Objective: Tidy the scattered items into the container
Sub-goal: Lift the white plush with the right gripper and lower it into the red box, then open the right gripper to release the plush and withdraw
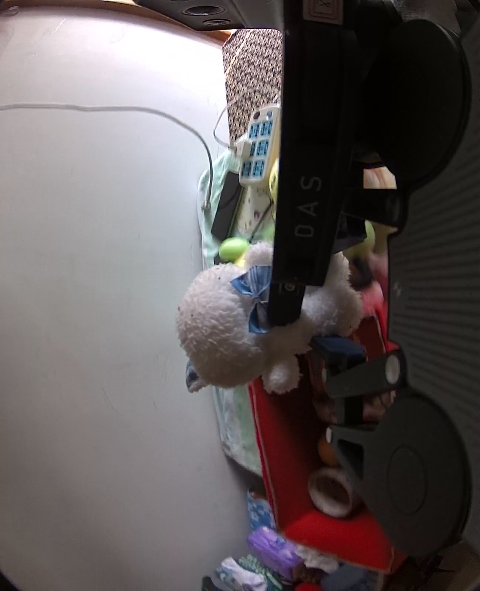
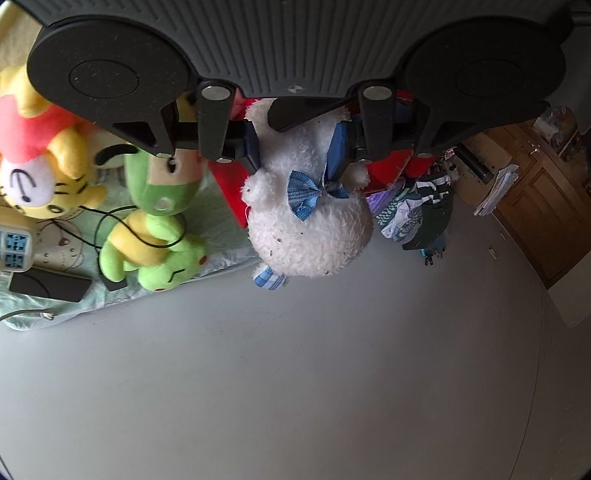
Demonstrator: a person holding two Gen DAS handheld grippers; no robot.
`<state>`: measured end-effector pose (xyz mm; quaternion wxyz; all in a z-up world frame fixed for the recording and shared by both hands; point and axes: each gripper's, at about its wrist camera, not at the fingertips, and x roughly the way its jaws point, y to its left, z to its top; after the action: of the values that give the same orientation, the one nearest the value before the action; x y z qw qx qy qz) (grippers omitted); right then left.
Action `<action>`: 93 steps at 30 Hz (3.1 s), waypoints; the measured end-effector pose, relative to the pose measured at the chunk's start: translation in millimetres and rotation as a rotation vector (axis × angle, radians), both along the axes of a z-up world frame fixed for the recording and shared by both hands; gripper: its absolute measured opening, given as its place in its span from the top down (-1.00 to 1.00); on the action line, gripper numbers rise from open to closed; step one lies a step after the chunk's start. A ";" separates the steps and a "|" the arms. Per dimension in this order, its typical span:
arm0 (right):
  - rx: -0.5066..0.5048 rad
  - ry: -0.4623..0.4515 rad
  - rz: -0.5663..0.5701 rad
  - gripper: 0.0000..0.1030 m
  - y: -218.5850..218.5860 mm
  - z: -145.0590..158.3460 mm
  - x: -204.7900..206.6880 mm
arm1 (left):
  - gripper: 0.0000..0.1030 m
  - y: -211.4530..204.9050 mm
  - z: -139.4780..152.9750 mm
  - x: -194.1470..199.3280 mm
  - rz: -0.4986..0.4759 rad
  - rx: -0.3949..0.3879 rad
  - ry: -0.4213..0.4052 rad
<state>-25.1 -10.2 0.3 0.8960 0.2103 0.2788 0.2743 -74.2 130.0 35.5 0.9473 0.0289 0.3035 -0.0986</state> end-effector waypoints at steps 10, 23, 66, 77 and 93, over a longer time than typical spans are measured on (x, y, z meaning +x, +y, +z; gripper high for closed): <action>0.009 0.047 0.050 0.19 96.6 -10.0 11.0 | 0.15 97.7 -14.5 5.4 0.073 -0.007 0.044; 0.065 0.266 0.069 0.24 167.5 -53.5 52.5 | 0.16 166.6 -43.0 47.9 0.130 0.071 0.133; 0.033 0.284 0.092 -0.04 170.7 -49.2 52.6 | -0.46 179.1 -48.4 45.9 0.144 0.093 0.151; -0.006 0.200 -0.027 -0.05 133.6 -37.7 16.6 | -0.75 133.6 -45.9 39.4 0.147 0.178 0.172; -0.049 0.126 -0.073 -0.05 58.7 -25.6 -2.9 | -0.77 64.8 -34.7 43.1 0.226 0.200 0.217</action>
<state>-28.0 48.5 -25.2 0.8909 0.2151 0.3336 0.2209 -31.1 194.8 0.8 0.9064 0.0778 0.4136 0.0365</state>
